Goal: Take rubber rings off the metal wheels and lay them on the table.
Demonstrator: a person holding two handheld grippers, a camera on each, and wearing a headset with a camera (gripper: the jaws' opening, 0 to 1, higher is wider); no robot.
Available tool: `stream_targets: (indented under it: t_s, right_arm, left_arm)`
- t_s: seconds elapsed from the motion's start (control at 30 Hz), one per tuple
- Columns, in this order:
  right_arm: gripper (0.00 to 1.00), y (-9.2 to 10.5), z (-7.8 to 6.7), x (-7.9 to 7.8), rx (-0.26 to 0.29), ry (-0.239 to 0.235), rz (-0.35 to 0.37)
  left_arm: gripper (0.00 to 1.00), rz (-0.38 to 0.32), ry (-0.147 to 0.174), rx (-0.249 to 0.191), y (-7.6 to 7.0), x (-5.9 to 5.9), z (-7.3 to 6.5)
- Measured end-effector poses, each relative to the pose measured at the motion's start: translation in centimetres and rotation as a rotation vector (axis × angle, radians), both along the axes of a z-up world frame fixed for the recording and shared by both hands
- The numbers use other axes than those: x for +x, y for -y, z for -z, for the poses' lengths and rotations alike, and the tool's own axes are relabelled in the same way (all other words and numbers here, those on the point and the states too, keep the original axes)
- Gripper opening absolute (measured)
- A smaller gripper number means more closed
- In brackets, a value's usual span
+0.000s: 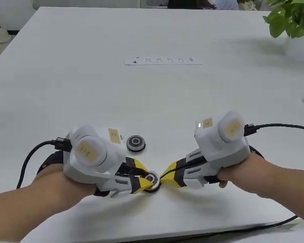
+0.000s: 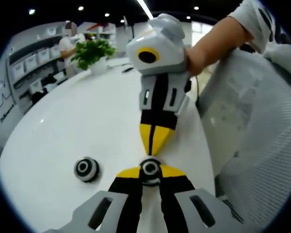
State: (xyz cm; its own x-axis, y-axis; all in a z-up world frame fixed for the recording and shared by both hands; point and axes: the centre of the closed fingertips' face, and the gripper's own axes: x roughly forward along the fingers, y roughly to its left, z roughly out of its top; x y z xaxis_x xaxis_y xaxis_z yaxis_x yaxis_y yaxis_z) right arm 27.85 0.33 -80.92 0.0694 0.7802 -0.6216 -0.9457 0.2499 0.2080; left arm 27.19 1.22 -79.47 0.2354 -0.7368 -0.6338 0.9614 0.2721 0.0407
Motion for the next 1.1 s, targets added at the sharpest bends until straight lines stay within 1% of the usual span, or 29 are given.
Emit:
stream_targets:
  t_s: [0.13, 0.27, 0.33, 0.37, 0.4, 0.43, 0.5, 0.57, 0.67, 1.1]
  right_arm:
    - [0.0, 0.0, -0.1, 0.1, 0.013, -0.027, 0.023]
    - [0.0, 0.0, -0.2, 0.3, 0.035, -0.068, 0.067]
    - [0.0, 0.1, -0.3, 0.5, 0.045, -0.078, 0.083]
    - [0.0, 0.0, -0.5, 0.6, 0.056, -0.083, 0.092]
    - [0.0, -0.3, -1.0, 0.7, 0.097, -0.111, 0.119]
    - [0.0, -0.1, -1.0, 0.8, 0.091, -0.114, 0.123]
    - [0.0, -0.2, -1.0, 0.7, 0.095, -0.117, 0.125]
    - [0.0, -0.3, -1.1, 0.6, 0.109, -0.136, 0.139]
    - [0.0, -0.3, -1.2, 0.5, 0.125, -0.148, 0.142]
    - [0.0, -0.6, -1.6, 0.2, 0.134, -0.158, 0.136]
  left_arm:
    - [0.13, -0.002, 0.001, 0.001, 0.0, 0.3, 0.2]
    - [0.13, -0.005, 0.002, 0.004, -0.1, 0.5, 0.4]
    - [0.13, -0.007, 0.002, 0.005, -0.1, 0.6, 0.4]
    - [0.13, -0.008, 0.002, 0.005, -0.1, 0.7, 0.5]
    - [0.13, -0.01, 0.003, 0.007, -0.1, 0.7, 0.5]
    - [0.13, -0.012, 0.004, 0.009, -0.1, 0.7, 0.5]
    - [0.13, -0.016, 0.005, 0.013, -0.1, 0.8, 0.5]
    - [0.13, -0.018, 0.004, 0.014, -0.1, 0.8, 0.6]
    - [0.13, -0.023, 0.001, 0.016, -0.1, 0.8, 0.6]
    - [0.13, -0.027, -0.002, 0.016, 0.0, 0.2, 0.2]
